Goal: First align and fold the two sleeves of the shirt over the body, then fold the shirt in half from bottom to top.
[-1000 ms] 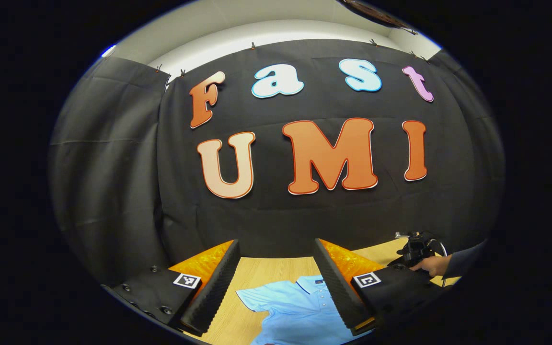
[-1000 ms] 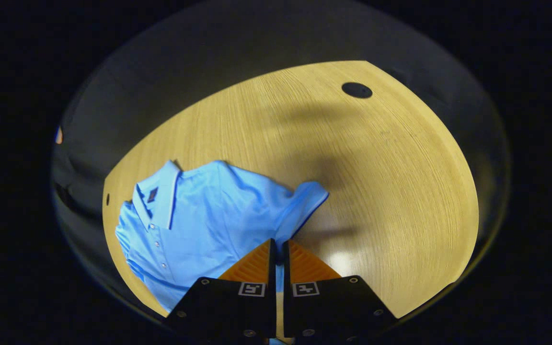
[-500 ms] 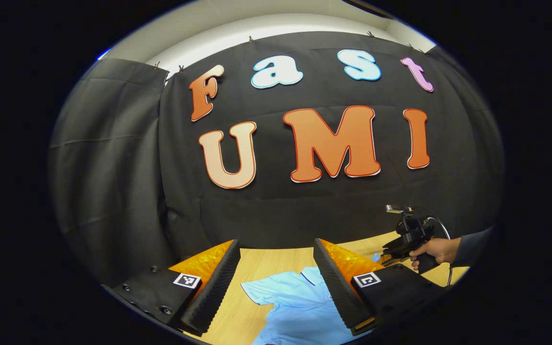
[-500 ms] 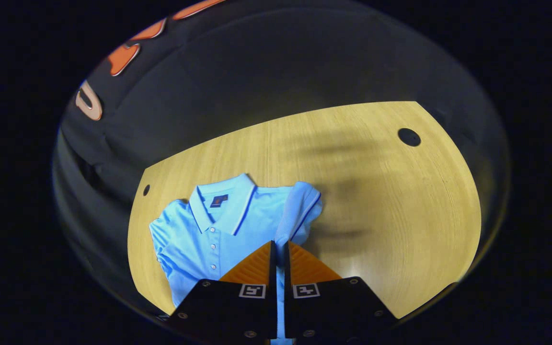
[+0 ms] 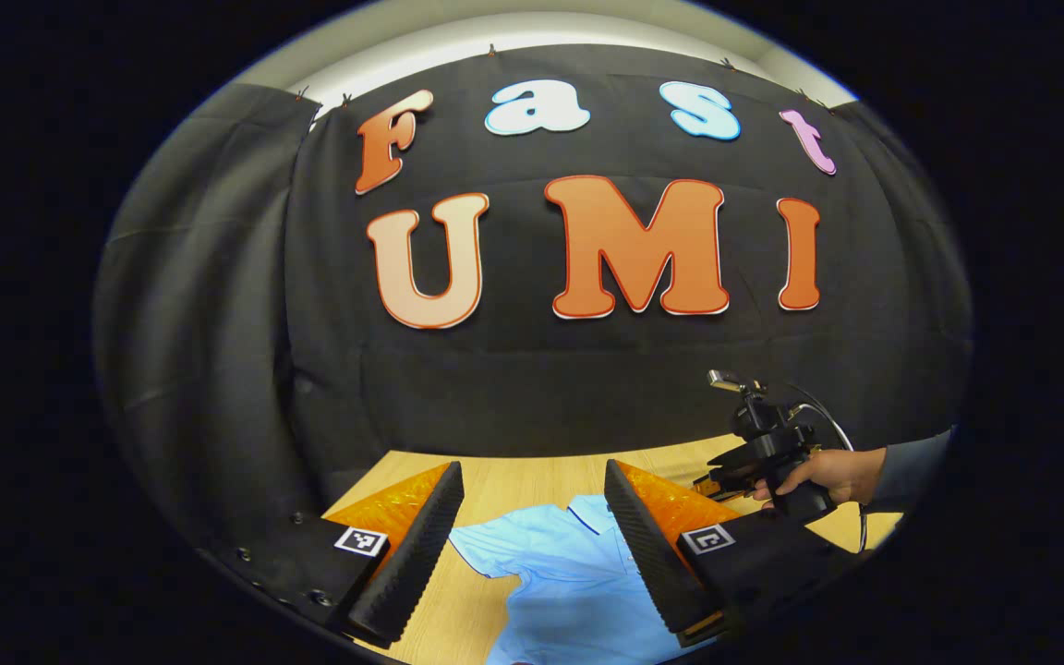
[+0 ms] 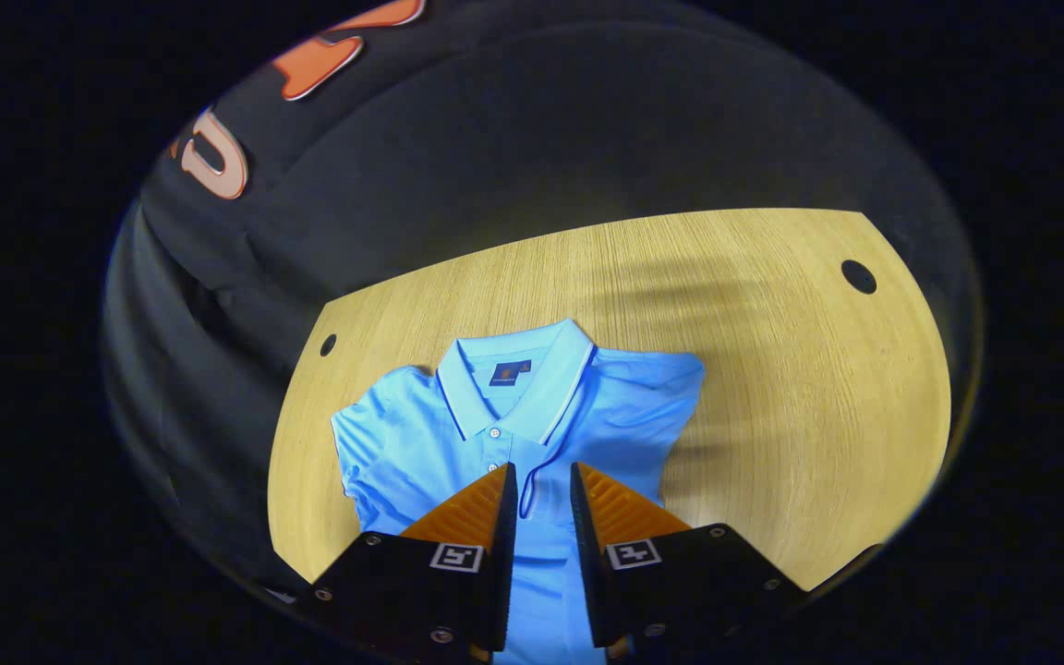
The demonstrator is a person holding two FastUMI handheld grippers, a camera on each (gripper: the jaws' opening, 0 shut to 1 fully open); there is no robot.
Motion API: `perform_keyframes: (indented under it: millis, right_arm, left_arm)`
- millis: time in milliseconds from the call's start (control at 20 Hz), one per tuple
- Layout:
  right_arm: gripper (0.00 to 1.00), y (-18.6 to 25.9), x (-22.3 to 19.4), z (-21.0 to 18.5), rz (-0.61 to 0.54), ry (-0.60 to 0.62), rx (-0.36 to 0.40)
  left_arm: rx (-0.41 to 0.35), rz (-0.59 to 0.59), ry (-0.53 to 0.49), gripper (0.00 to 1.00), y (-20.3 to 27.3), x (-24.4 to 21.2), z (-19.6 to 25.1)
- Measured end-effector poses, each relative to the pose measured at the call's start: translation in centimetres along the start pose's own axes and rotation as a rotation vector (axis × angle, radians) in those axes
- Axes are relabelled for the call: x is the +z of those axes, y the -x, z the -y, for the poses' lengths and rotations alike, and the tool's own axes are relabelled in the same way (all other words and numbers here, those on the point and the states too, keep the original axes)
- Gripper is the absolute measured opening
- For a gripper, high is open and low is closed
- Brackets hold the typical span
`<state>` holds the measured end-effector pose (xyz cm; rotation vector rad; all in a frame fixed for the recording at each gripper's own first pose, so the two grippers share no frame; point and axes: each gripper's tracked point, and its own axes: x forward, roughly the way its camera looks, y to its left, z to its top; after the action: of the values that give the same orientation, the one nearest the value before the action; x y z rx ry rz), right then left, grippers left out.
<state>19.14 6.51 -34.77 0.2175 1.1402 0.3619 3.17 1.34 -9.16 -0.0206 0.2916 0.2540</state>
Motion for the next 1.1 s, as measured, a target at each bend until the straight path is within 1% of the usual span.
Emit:
perform_keyframes:
  millis: [50, 100, 150, 200, 250, 300, 350, 400, 450, 500, 550, 600, 650, 700, 750, 800, 850, 950, 1100]
  right_arm:
    - [0.41, 0.7, 0.1, 0.0, 0.017, 0.015, -0.017]
    - [0.46, 1.5, 0.3, 0.1, 0.041, 0.024, -0.038]
    - [0.53, 2.5, 0.4, 0.0, 0.065, 0.026, -0.050]
    - [0.57, 3.2, 0.4, 0.0, 0.081, 0.022, -0.062]
    - [0.64, 4.1, 0.0, 0.0, 0.092, 0.016, -0.069]
    - [0.67, 5.0, -0.3, 0.2, 0.102, 0.013, -0.085]
    - [0.73, 5.8, -0.6, 0.5, 0.117, 0.010, -0.106]
    - [0.69, 6.6, -0.7, 1.0, 0.136, 0.004, -0.129]
    - [0.80, 7.3, -1.1, 1.2, 0.151, -0.010, -0.147]
    - [0.82, 8.1, -1.4, 1.4, 0.164, -0.029, -0.161]
    - [0.83, 8.5, -1.9, 1.4, 0.177, -0.046, -0.175]
    - [0.83, 9.1, -2.3, 1.7, 0.190, -0.061, -0.193]
    - [0.83, 9.6, -2.8, 1.9, 0.204, -0.075, -0.211]
    - [0.83, 10.2, -3.2, 2.1, 0.214, -0.089, -0.226]
    - [0.83, 10.9, -4.1, 2.4, 0.221, -0.103, -0.243]
    - [0.83, 11.5, -4.9, 2.7, 0.225, -0.115, -0.255]
    - [0.84, 12.0, -5.7, 3.0, 0.226, -0.126, -0.269]
    - [0.90, 13.1, -7.3, 3.8, 0.228, -0.144, -0.299]
    - [0.91, 14.4, -9.2, 4.8, 0.233, -0.162, -0.332]
  left_arm:
    - [-0.027, -0.024, 0.022, 1.00, -0.9, -0.7, -0.5]
    - [-0.054, -0.052, 0.043, 1.00, -1.8, -1.7, -1.1]
    - [-0.083, -0.083, 0.060, 0.98, -2.7, -2.5, -1.6]
    - [-0.105, -0.110, 0.074, 1.00, -3.7, -3.2, -2.2]
    - [-0.120, -0.143, 0.082, 0.99, -4.7, -4.0, -2.9]
    - [-0.128, -0.181, 0.085, 1.00, -5.4, -5.0, -3.7]
    - [-0.123, -0.229, 0.077, 1.00, -6.2, -6.2, -4.6]
    - [-0.132, -0.273, 0.070, 1.00, -7.0, -7.6, -5.3]
    - [-0.141, -0.323, 0.067, 0.99, -7.7, -8.9, -5.7]
    - [-0.153, -0.367, 0.072, 0.97, -8.5, -10.3, -6.1]
    - [-0.159, -0.410, 0.080, 0.99, -9.3, -11.3, -6.5]
    - [-0.165, -0.451, 0.090, 0.98, -10.0, -12.4, -6.8]
    - [-0.171, -0.496, 0.092, 0.99, -10.8, -13.7, -7.0]
    - [-0.171, -0.547, 0.084, 0.98, -11.5, -15.5, -7.7]
    - [-0.174, -0.588, 0.081, 0.99, -12.2, -17.3, -8.2]
    - [-0.180, -0.630, 0.085, 0.98, -13.2, -18.9, -8.1]
    - [-0.185, -0.667, 0.089, 0.99, -14.3, -20.5, -7.9]
    - [-0.180, -0.739, 0.106, 0.98, -16.0, -22.6, -8.3]
    - [-0.146, -0.829, 0.138, 0.98, -18.0, -25.1, -8.7]
